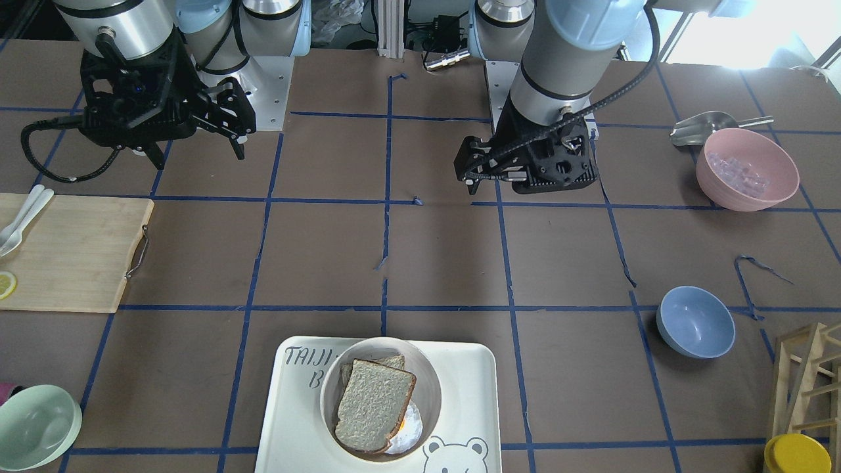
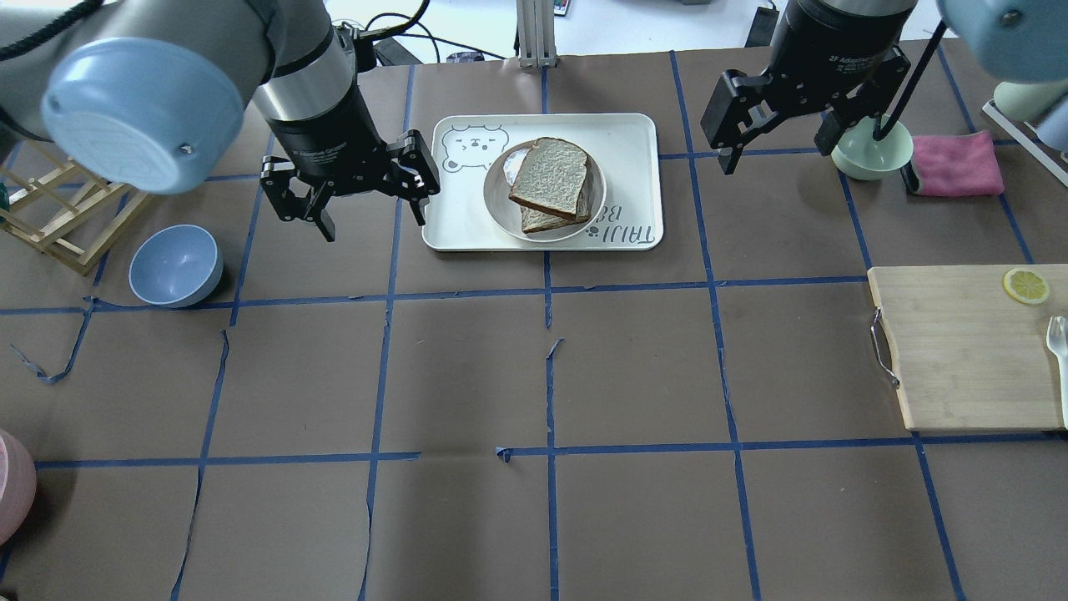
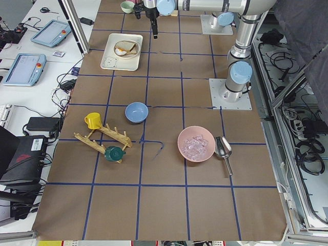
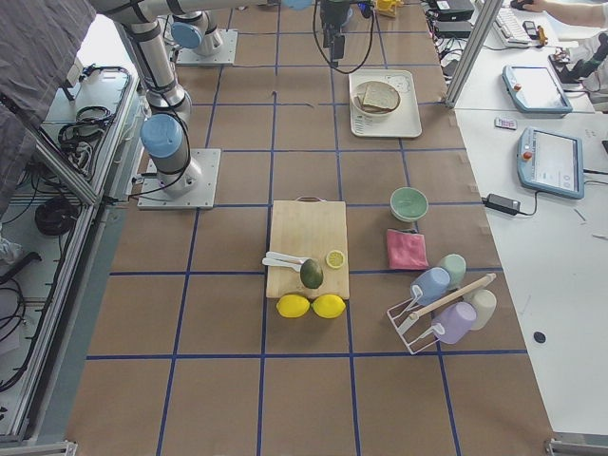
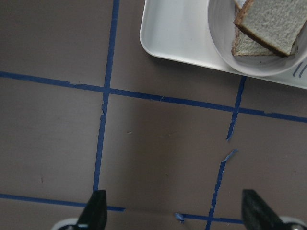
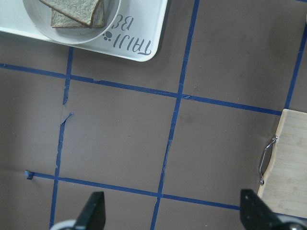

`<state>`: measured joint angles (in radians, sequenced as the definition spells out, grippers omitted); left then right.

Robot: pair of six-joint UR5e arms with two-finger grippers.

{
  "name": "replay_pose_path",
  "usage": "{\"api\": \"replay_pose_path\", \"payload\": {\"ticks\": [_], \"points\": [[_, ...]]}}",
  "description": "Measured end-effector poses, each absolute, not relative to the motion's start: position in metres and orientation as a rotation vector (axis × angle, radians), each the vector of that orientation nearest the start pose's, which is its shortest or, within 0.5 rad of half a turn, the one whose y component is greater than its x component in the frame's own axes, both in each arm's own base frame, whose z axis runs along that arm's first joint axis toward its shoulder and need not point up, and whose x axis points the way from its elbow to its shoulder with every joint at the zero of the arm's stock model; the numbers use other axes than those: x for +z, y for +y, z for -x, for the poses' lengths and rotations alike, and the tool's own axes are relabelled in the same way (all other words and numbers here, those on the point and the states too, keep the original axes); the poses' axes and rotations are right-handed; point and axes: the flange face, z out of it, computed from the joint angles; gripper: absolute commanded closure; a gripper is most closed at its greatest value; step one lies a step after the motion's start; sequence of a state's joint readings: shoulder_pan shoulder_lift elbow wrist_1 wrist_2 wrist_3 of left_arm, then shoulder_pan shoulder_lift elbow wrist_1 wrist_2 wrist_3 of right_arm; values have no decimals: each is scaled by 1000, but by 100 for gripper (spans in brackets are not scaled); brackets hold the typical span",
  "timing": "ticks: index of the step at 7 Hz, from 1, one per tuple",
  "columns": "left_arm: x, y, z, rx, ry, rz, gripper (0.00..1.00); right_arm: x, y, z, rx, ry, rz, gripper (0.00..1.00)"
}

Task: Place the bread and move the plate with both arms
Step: 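Release the plate and raise the left gripper away from the tray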

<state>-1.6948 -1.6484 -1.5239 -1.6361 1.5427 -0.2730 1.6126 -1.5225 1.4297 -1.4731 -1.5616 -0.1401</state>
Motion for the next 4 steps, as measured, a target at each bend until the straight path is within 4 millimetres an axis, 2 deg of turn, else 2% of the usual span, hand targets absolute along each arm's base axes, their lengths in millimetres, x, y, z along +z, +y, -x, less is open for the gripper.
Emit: {"api": "replay_pose_path", "payload": {"ticks": [2,4], "points": [[494,-489,162,145,3137,228,0,523,-505,-155,6,3119,285,0],[505,-491,147,128,3139,233,0,523,-505,-155,7,3119,284,0]]}}
